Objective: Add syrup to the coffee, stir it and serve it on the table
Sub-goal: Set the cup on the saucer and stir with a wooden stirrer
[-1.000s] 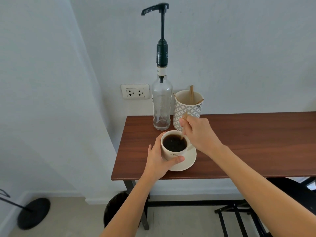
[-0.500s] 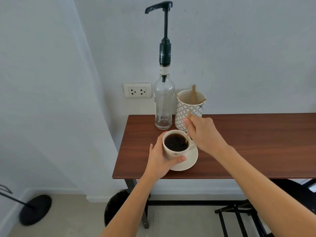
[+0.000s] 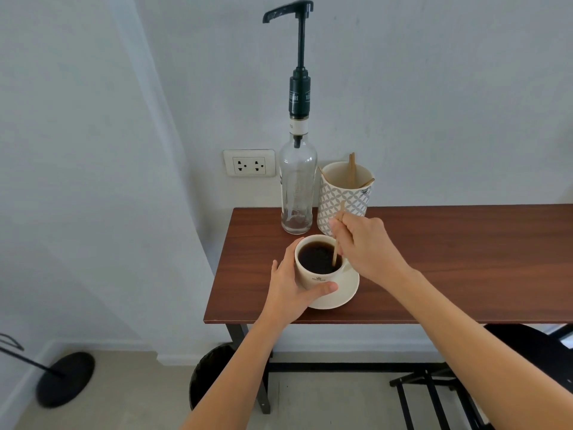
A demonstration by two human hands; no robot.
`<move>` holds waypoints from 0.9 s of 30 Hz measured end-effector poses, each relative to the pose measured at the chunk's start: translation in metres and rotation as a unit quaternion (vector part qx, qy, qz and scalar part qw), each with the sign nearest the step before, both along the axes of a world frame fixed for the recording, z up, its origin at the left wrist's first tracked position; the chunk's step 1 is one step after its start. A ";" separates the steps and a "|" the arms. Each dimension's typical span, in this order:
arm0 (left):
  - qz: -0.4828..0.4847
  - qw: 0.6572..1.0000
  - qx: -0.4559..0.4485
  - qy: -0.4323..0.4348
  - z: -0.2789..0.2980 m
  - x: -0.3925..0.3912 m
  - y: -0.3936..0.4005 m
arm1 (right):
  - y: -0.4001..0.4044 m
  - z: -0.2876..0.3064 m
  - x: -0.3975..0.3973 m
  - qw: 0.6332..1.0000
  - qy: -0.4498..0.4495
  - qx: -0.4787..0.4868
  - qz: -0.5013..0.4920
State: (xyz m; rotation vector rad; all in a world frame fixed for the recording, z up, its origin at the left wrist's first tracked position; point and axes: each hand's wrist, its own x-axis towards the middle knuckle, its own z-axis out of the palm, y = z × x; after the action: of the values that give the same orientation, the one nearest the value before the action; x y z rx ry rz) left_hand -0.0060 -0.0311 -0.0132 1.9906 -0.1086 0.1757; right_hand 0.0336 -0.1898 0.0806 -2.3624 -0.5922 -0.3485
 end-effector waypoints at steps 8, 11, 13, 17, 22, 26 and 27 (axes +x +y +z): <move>-0.001 1.000 0.004 -0.001 -0.002 0.001 0.000 | 0.009 0.000 0.001 0.999 -0.020 0.039 0.026; 0.003 1.000 -0.002 -0.001 -0.002 0.001 -0.001 | -0.002 0.002 0.003 0.999 -0.037 -0.015 -0.012; 0.002 1.000 -0.005 -0.004 -0.002 0.001 -0.001 | -0.001 0.002 0.000 1.000 0.007 0.001 -0.009; -0.001 1.000 -0.002 -0.008 -0.002 0.000 0.000 | 0.015 -0.003 -0.007 0.990 0.092 0.103 0.029; -0.001 1.000 0.001 -0.003 -0.002 0.001 -0.001 | 0.005 -0.002 0.002 0.999 -0.031 0.034 0.000; -0.002 1.000 0.003 -0.001 -0.002 0.001 -0.001 | -0.004 -0.002 0.000 1.000 0.008 0.018 -0.023; -0.002 1.000 0.002 -0.003 -0.002 0.001 0.000 | -0.001 -0.002 -0.003 0.998 0.044 0.042 -0.012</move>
State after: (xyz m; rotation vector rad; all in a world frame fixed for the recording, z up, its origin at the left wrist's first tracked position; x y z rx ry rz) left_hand -0.0049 -0.0315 -0.0148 1.9932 -0.1159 0.1797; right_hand 0.0308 -0.1905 0.0782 -2.2936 -0.4994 -0.2726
